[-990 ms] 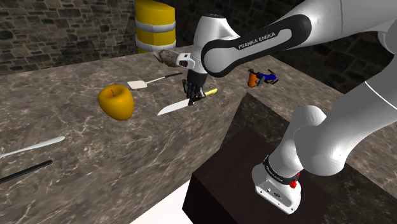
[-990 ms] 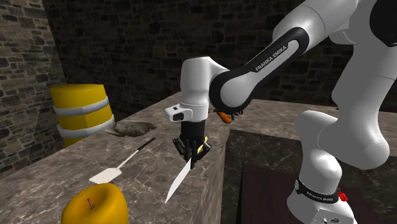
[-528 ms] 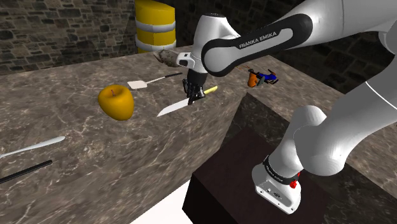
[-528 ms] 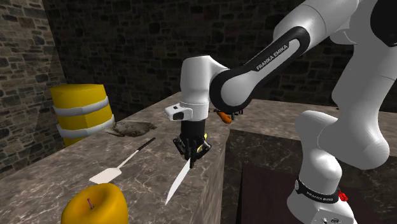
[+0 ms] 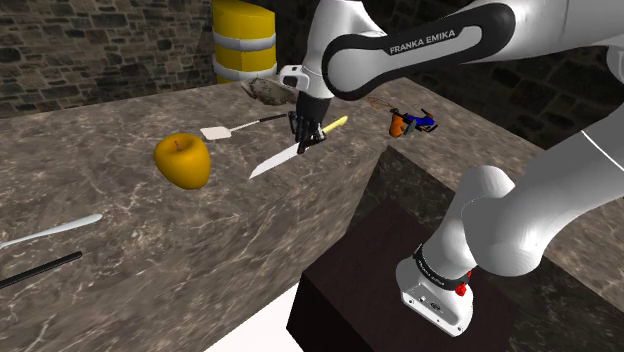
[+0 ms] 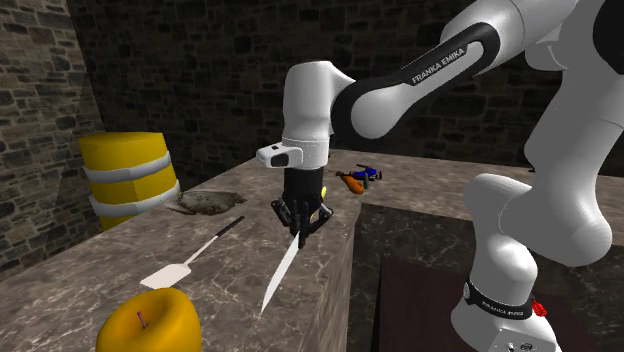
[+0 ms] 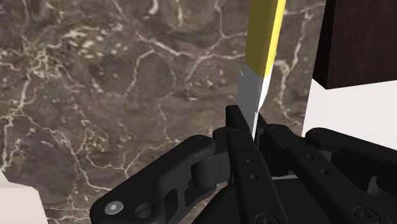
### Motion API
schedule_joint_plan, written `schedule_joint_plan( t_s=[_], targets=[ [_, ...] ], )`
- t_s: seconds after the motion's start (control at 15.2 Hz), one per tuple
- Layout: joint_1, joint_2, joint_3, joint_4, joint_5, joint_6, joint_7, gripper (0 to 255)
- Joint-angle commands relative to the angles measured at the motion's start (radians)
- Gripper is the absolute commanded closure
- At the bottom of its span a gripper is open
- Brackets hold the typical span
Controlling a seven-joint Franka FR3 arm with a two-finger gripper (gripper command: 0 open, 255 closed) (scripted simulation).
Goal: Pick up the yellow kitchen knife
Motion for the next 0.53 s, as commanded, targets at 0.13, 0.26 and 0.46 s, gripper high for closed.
schedule_joint_plan(
  t_s=[0.13,0.26,0.46],
  targets=[
    [0.000,-0.017,0.004,0.039,-0.003,-0.056,0.007,255],
    [-0.001,-0.026,0.006,0.059,-0.005,-0.085,0.010,255],
    [-0.001,-0.031,0.007,0.070,-0.006,-0.101,0.012,255]
  ],
)
